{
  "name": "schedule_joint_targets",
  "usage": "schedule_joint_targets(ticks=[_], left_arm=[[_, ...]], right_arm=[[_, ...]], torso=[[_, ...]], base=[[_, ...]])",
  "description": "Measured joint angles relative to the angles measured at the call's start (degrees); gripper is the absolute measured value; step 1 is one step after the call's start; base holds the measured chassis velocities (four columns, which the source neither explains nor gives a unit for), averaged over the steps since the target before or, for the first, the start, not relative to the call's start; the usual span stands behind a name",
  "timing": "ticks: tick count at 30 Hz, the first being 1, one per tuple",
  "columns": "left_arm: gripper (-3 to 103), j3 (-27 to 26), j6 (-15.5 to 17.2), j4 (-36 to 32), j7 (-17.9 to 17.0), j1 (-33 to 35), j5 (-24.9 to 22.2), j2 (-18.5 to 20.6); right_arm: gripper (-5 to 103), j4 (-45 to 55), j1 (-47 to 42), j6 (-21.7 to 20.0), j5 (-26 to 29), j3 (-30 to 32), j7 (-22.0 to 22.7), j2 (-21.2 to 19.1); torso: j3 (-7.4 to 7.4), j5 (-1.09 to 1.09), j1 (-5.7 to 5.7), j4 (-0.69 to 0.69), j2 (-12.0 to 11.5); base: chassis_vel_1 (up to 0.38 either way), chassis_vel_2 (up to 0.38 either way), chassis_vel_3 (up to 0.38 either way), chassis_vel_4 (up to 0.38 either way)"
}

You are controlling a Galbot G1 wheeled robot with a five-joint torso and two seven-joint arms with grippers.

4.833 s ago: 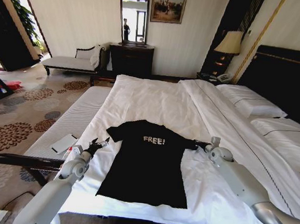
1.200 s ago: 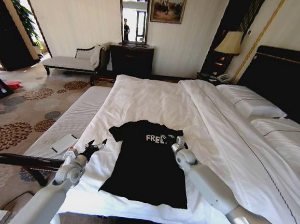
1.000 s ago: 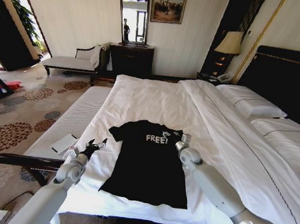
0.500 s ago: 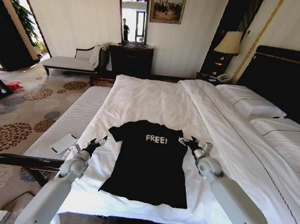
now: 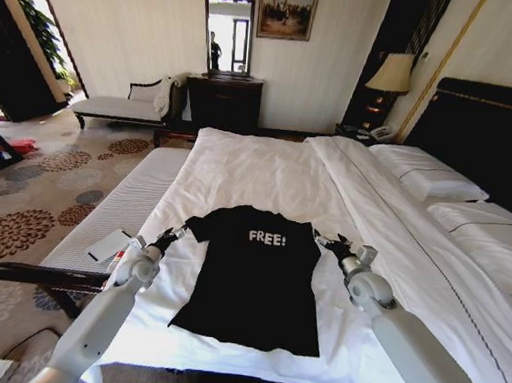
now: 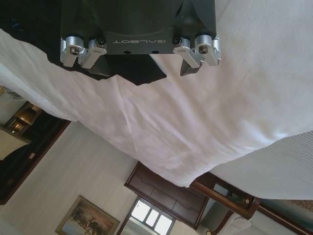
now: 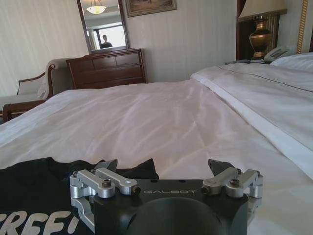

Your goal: Fold the clothes on the bed.

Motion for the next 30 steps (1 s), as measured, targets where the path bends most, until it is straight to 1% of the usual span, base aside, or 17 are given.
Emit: schedule_joint_targets(ticks=[1,2,3,7,10,11,13,15,16,17,18,19,23,25,27,28,30], left_arm=[[83,0.35,0.06,1.05,0.11,-0.67,-0.01,-0.2],[78,0.97,0.14,2.65,0.18,-1.62,-0.12,-0.5],[78,0.97,0.14,2.65,0.18,-1.62,-0.12,-0.5],[69,3.32,0.34,5.66,0.53,-3.84,-0.21,-1.25],[68,4.23,0.33,6.51,0.72,-4.58,-0.08,-1.45],[64,5.03,0.2,7.2,0.92,-5.29,0.14,-1.63],[53,5.99,0.04,7.81,1.06,-6.09,0.49,-1.83],[53,6.38,0.01,8.05,1.08,-6.43,0.69,-1.98],[42,6.73,-0.04,8.28,1.08,-6.8,0.87,-2.2],[42,6.89,-0.07,8.38,1.08,-7.0,0.95,-2.35],[36,6.97,-0.1,8.44,1.08,-7.11,1.0,-2.46],[36,6.97,-0.1,8.44,1.08,-7.11,1.0,-2.46],[15,6.68,-0.2,7.98,0.93,-6.97,1.1,-2.64],[15,6.56,-0.21,7.85,0.92,-6.87,1.15,-2.64],[4,5.61,-0.31,7.02,0.79,-6.01,1.36,-2.73],[1,5.3,-0.41,6.82,0.73,-5.61,1.45,-2.86],[1,5.05,-0.57,6.66,0.65,-5.07,1.72,-3.0]], right_arm=[[100,0.04,0.0,-0.03,0.13,0.04,0.12,-0.12],[100,0.07,0.01,-0.06,0.26,0.04,0.27,-0.24],[100,0.07,0.01,-0.06,0.26,0.04,0.27,-0.24],[100,0.09,0.31,-0.21,0.65,0.03,0.66,-0.38],[100,0.08,0.38,-0.23,0.69,0.0,0.69,-0.38],[100,0.06,0.44,-0.25,0.75,-0.01,0.71,-0.38],[100,-0.01,0.45,-0.25,0.77,-0.01,0.75,-0.35],[100,-0.03,0.42,-0.26,0.78,0.03,0.77,-0.3],[100,-0.06,0.25,-0.27,0.78,0.22,0.78,-0.22],[100,-0.08,0.07,-0.27,0.77,0.39,0.78,-0.2],[100,-0.1,-0.08,-0.27,0.74,0.55,0.78,-0.19],[100,-0.1,-0.08,-0.27,0.74,0.55,0.78,-0.19],[100,-0.28,-0.69,-0.27,0.55,1.26,0.77,-0.04],[100,-0.29,-0.72,-0.27,0.53,1.31,0.76,-0.02],[100,-0.49,-0.75,-0.27,0.48,1.44,0.7,0.1],[100,-0.68,-0.71,-0.27,0.48,1.44,0.67,0.18],[100,-0.94,-0.56,-0.27,0.48,1.43,0.65,0.29]], torso=[[0.0,0.0,0.0,0.0,0.0],[0.0,0.0,0.0,0.01,0.0],[0.0,0.0,0.0,0.01,0.0],[0.0,0.0,0.0,0.02,0.0],[0.0,0.0,0.0,0.02,0.0],[0.0,0.0,0.0,0.01,0.0],[0.0,0.0,0.0,0.01,0.0],[0.0,0.0,0.0,0.01,0.0],[0.0,0.0,0.0,0.01,0.0],[0.0,0.0,0.0,0.01,0.0],[0.0,0.0,0.0,0.01,0.0],[0.0,0.0,0.0,0.01,0.0],[0.0,0.0,0.0,0.0,0.0],[0.0,0.0,0.0,0.0,0.0],[0.0,0.0,0.0,0.02,0.0],[0.0,0.0,0.0,0.01,0.0],[0.0,-0.01,0.0,0.02,0.0]], base=[[0.0,0.0,0.0,0.0],[0.0,0.0,0.0,0.0],[0.0,0.0,0.0,0.0],[0.0,0.0,0.0,0.0],[0.0,0.0,0.0,0.0],[0.0,0.0,0.0,0.0],[0.0,0.0,0.0,0.0],[0.0,0.0,0.0,0.0],[0.0,0.0,0.0,0.0],[0.0,0.0,0.0,0.0],[0.0,0.0,0.0,0.0],[0.0,0.0,0.0,0.0],[0.0,0.0,0.0,0.0],[0.0,0.0,0.0,0.0],[0.0,0.0,0.0,0.0],[0.0,0.0,0.0,0.0],[0.0,0.0,0.0,0.0]])
